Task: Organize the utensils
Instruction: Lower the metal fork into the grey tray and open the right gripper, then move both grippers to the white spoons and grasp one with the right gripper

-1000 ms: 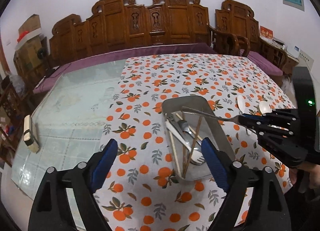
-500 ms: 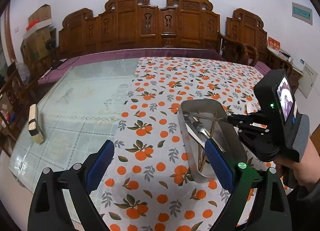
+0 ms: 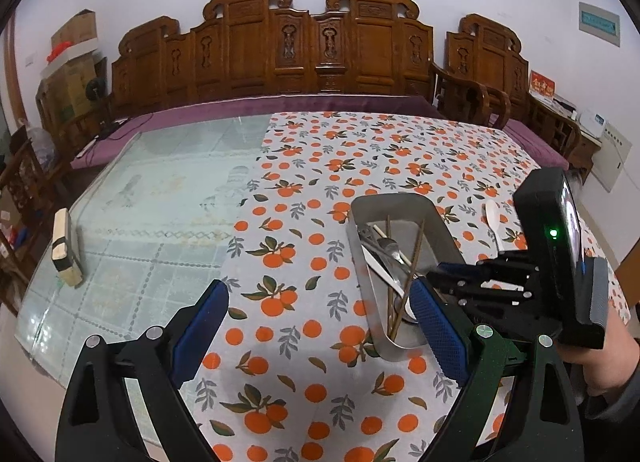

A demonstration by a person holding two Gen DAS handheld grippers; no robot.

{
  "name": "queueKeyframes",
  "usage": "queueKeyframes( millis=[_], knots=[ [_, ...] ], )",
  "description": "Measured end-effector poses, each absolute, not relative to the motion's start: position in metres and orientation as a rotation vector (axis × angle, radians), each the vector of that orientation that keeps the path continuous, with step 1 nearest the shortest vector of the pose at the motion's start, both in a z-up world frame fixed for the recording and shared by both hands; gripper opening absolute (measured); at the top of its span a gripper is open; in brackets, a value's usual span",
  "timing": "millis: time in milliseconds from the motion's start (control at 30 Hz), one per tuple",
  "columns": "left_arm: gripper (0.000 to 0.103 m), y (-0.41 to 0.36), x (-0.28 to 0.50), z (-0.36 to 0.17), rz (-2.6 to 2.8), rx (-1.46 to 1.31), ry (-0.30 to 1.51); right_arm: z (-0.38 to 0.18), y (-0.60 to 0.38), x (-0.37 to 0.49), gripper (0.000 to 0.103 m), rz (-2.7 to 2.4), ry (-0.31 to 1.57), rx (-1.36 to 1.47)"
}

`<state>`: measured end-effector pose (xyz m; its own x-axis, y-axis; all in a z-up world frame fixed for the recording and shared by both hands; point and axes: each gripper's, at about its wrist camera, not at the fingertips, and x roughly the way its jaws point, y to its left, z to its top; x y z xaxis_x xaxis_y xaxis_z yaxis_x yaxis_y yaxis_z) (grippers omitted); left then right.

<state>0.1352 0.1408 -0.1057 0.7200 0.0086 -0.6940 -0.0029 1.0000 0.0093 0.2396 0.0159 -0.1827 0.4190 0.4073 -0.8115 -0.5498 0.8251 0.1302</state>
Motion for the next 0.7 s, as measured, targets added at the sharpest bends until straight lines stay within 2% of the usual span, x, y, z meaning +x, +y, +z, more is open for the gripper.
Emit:
queueKeyframes(
  millis=[200, 267, 433, 467, 533, 667, 700],
  knots=[
    [0.088, 0.141, 0.135, -0.106, 0.005, 0.008, 0.767, -0.165, 0.003, 0.234, 0.016, 0.634, 0.932, -0.101],
    [0.088, 0.14, 0.134, -0.106, 0.002, 0.008, 0.765, -0.156, -0.007, 0.231, 0.026, 0.63, 0.913, -0.086],
    [0.088, 0.134, 0.13, -0.105, -0.007, 0.005, 0.757, -0.135, -0.037, 0.219, 0.063, 0.586, 0.843, -0.095],
    [0.088, 0.132, 0.129, -0.104, -0.009, 0.006, 0.756, -0.133, -0.043, 0.217, 0.067, 0.58, 0.833, -0.099],
    [0.088, 0.128, 0.128, -0.104, -0.012, 0.012, 0.752, -0.129, -0.055, 0.213, 0.08, 0.556, 0.814, -0.115],
    [0.088, 0.118, 0.124, -0.104, -0.024, 0.026, 0.743, -0.126, -0.08, 0.205, 0.083, 0.51, 0.801, -0.13],
    [0.088, 0.116, 0.123, -0.103, -0.027, 0.03, 0.74, -0.126, -0.088, 0.203, 0.088, 0.492, 0.801, -0.137]
  ],
)
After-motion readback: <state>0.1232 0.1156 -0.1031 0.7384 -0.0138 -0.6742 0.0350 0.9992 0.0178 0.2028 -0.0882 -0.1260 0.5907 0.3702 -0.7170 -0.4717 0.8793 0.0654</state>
